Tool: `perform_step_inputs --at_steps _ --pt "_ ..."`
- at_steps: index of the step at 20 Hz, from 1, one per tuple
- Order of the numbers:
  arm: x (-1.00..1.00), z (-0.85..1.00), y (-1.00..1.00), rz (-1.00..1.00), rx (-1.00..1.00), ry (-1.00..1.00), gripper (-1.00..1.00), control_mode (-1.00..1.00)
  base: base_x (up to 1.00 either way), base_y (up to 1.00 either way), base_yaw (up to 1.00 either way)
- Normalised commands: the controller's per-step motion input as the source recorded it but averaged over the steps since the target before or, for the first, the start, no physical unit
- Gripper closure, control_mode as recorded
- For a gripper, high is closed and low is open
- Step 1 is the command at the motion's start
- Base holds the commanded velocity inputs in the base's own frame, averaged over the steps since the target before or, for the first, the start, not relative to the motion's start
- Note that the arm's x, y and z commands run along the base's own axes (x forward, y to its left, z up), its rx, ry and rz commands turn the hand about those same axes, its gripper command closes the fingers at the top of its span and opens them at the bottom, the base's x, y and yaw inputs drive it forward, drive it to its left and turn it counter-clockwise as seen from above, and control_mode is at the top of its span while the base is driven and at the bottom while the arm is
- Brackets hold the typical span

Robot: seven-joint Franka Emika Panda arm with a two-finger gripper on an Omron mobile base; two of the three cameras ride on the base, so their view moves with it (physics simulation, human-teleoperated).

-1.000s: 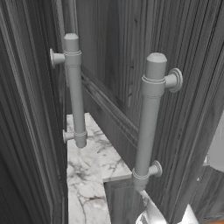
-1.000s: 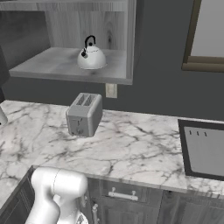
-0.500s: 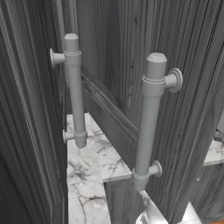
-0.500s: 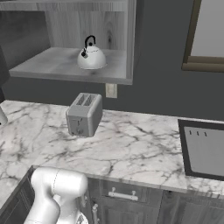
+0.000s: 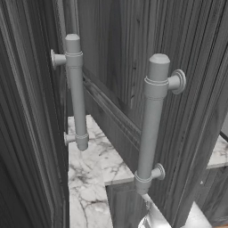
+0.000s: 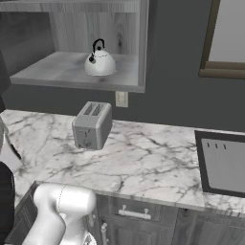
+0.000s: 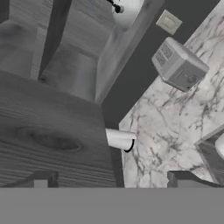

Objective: Open the cabinet, pick the kettle from the cabinet, and place it in the sink.

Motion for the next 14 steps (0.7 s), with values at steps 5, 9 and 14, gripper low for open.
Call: perform_step_inputs --at_steps 5,9,14 --pt "0.23 0.05 -0.30 -0.01 -0.21 0.00 -1.00 -1.00 0.00 0.00 0.00" --pt "0.29 0.00 -0.18 0.00 -0.28 -0.07 -1.00 -1.00 0.00 0.00 0.00" --pt "0.31 0.00 -0.10 0.00 -0.29 -0.11 -1.00 -1.00 0.00 0.00 0.00"
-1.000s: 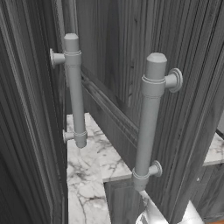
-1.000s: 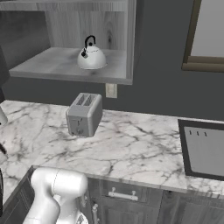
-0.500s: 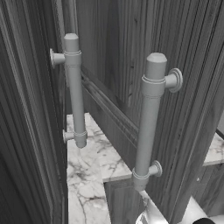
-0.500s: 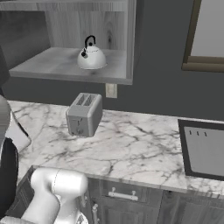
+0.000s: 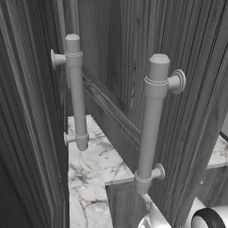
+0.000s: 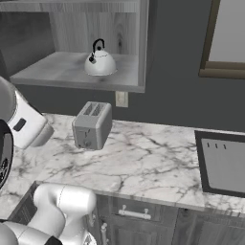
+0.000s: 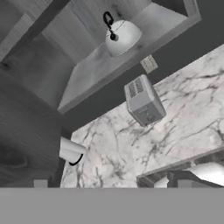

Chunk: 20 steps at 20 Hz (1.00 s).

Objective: Open the cabinet, pick the kettle from the cabinet, and place it in the sink.

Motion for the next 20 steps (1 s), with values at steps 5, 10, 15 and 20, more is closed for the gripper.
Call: perform_step_inputs --at_steps 5,10,15,20 --pt "0.38 0.07 -0.12 0.00 -0.19 -0.05 -1.00 -1.00 0.00 0.00 0.00" --pt "0.38 0.12 -0.06 0.00 -0.14 0.00 -1.00 -1.00 0.00 0.00 0.00" --pt "0.31 0.05 -0.01 0.00 -0.20 -0.08 -1.00 -1.00 0.00 0.00 0.00" --pt "0.35 0.01 0.00 0.00 -0.17 -0.12 -1.00 -1.00 0.00 0.00 0.00"
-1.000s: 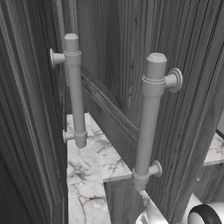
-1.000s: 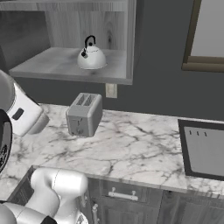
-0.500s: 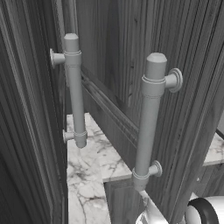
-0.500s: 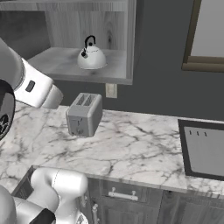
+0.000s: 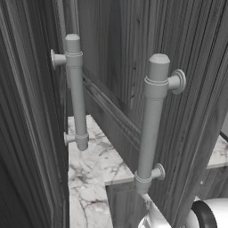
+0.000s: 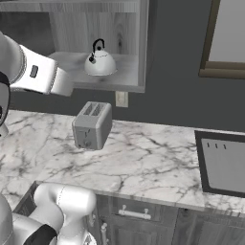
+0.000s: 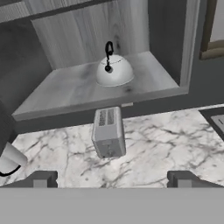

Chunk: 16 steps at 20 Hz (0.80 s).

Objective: Open the cabinet, pick the kettle from the cabinet, and place it in the sink.

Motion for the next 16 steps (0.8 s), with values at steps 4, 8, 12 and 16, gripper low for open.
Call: perform_step_inputs --at_steps 4,8,12,16 --pt "0.40 0.10 0.00 0.00 -0.12 -0.04 -1.00 -1.00 0.00 0.00 0.00" --pt "0.39 0.17 0.02 0.00 -0.11 0.00 -1.00 -1.00 0.00 0.00 0.00" --pt "0.35 0.10 0.12 0.00 -0.10 -0.01 -1.00 -1.00 0.00 0.00 0.00" --pt "0.37 0.00 0.17 0.00 -0.08 0.00 -1.00 -1.00 0.00 0.00 0.00"
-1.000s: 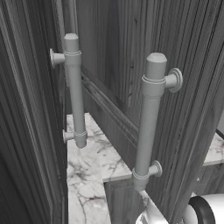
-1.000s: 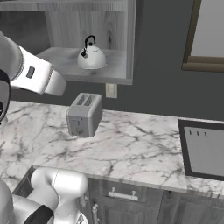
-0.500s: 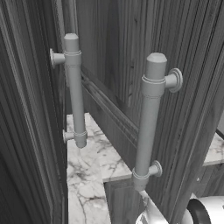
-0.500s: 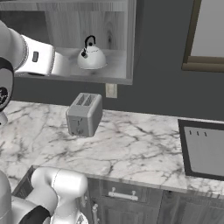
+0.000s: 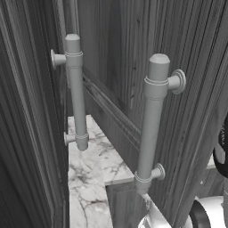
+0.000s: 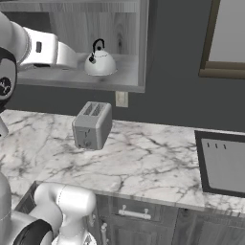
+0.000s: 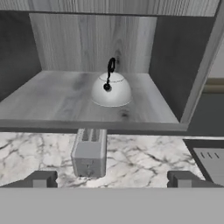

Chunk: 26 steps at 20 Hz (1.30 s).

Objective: Open the cabinet, pick the kettle from the cabinet, and place it in the sink.

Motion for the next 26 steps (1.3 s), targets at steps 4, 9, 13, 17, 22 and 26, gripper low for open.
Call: perform_step_inputs --at_steps 4,9,13,17,22,26 --pt "0.40 0.00 0.16 0.00 -0.06 0.00 -1.00 -1.00 0.00 0.00 0.00" --pt "0.36 -0.07 0.09 0.00 -0.01 -0.01 -1.00 -1.00 0.00 0.00 0.00" --pt "0.36 -0.08 0.06 0.00 0.00 -0.01 -1.00 -1.00 0.00 0.00 0.00" --pt "0.35 -0.06 0.00 0.00 0.00 -0.01 -1.00 -1.00 0.00 0.00 0.00" --pt "0.30 -0.06 0.01 0.00 -0.01 -0.07 -1.00 -1.00 0.00 0.00 0.00" --pt "0.31 -0.04 0.02 0.00 0.00 -0.05 -1.00 -1.00 0.00 0.00 0.00"
